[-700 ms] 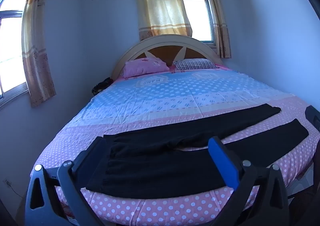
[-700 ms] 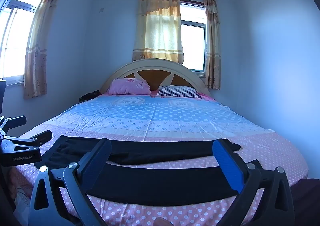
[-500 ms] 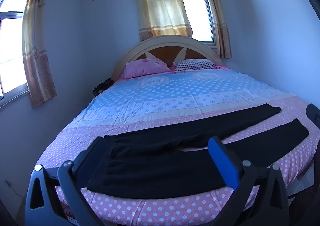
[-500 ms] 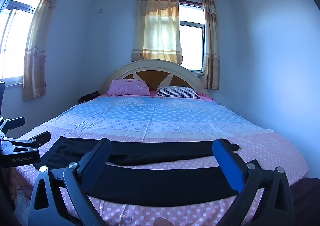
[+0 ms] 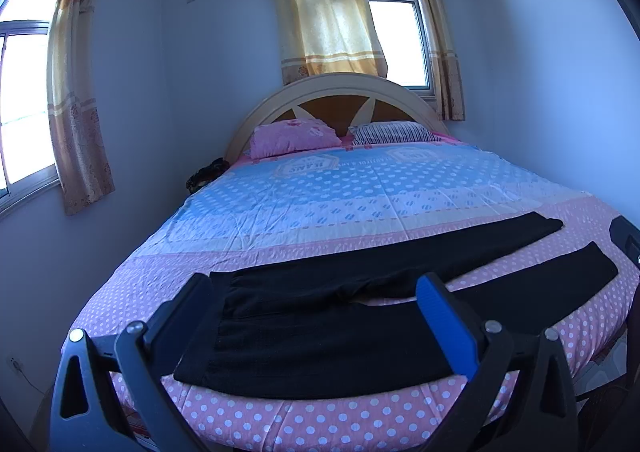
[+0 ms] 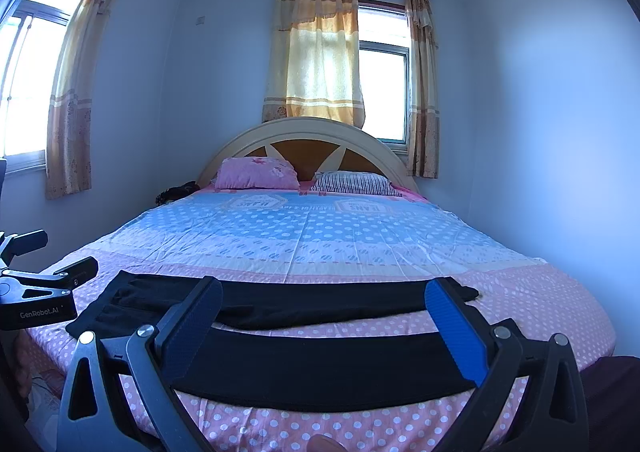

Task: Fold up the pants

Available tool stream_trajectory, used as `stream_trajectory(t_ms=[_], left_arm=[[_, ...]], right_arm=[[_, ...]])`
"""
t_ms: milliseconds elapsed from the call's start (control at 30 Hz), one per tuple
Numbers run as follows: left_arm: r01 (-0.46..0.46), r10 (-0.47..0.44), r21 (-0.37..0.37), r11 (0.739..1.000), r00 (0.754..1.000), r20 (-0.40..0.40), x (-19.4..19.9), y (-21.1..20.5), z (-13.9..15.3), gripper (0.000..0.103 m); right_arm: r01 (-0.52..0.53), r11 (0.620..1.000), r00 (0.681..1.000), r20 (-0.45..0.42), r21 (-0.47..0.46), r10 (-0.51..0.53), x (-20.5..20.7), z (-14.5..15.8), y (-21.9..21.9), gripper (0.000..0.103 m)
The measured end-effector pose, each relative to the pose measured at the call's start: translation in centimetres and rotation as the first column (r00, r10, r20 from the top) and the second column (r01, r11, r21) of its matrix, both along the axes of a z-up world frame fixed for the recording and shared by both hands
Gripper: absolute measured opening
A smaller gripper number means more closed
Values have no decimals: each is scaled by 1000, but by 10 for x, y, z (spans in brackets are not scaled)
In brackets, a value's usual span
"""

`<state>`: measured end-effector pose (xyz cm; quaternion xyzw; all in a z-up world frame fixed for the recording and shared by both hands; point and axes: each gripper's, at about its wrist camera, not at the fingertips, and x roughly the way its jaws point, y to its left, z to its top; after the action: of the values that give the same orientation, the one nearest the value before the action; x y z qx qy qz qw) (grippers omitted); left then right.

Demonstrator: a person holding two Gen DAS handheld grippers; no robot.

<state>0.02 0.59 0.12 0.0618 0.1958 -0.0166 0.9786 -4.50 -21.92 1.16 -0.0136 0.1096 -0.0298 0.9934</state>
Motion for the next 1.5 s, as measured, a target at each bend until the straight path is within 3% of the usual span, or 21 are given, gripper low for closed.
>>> stream_trajectory(t_ms=[1500], left_arm=[[-2, 2, -2, 1000, 1000, 0, -3, -4, -1, 103]], right_arm=[[-3, 1000, 1000, -18, -14, 2, 3, -1, -1, 102]])
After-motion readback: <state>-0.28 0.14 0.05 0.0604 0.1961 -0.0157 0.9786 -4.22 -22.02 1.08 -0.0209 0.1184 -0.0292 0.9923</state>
